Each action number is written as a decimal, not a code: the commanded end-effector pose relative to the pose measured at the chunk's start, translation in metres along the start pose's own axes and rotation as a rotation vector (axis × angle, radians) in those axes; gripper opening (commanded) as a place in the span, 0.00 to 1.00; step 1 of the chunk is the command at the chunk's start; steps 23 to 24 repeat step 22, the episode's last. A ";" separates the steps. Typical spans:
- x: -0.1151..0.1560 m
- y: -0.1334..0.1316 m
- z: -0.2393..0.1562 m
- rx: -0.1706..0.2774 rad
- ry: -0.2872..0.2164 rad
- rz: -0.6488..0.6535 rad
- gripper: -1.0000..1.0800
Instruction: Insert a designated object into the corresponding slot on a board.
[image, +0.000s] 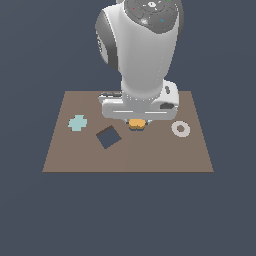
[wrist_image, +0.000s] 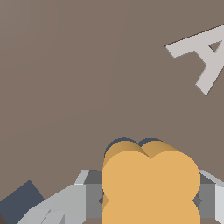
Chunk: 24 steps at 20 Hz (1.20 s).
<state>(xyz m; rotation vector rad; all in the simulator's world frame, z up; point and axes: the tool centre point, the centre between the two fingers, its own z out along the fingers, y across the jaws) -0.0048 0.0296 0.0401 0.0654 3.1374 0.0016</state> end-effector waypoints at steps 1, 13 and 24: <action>0.000 0.000 0.000 0.000 -0.001 0.000 0.00; -0.001 0.000 0.010 0.000 0.000 0.005 0.96; -0.001 0.000 0.010 0.000 0.000 0.005 0.96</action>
